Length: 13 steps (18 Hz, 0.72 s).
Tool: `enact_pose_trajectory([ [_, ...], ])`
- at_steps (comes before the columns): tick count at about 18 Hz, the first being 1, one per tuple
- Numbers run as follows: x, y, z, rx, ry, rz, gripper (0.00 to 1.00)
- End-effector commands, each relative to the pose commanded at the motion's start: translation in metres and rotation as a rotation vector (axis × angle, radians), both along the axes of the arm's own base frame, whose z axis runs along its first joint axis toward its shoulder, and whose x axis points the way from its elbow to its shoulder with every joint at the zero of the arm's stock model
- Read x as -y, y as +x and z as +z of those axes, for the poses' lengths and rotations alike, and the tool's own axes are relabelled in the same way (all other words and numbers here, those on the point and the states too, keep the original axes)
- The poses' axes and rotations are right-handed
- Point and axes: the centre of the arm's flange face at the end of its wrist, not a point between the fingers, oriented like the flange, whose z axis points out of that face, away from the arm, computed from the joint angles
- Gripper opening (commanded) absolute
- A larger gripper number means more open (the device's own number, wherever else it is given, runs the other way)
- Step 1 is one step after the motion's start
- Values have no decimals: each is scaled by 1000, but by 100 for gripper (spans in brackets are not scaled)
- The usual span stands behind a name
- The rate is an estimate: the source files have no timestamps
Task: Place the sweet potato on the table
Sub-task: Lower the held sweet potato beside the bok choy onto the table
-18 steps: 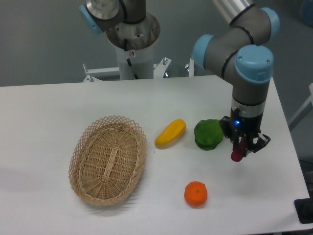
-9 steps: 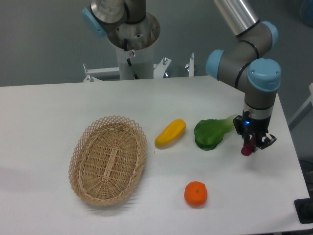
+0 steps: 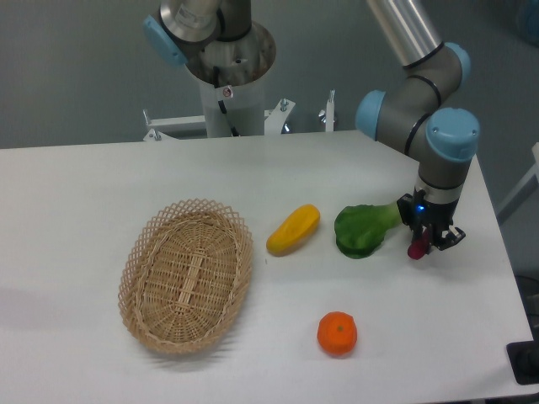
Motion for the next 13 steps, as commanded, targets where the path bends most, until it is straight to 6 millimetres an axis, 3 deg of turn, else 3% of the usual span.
enact_pose_trajectory([
  [2, 0, 0, 1, 0, 3, 4, 45],
  [4, -1, -4, 4, -8, 8, 10, 93],
  [5, -2, -4, 5, -11, 8, 12, 100],
  [11, -3, -9, 20, -29, 23, 74, 100],
  [13, -5, -9, 43, -57, 47, 124, 100],
])
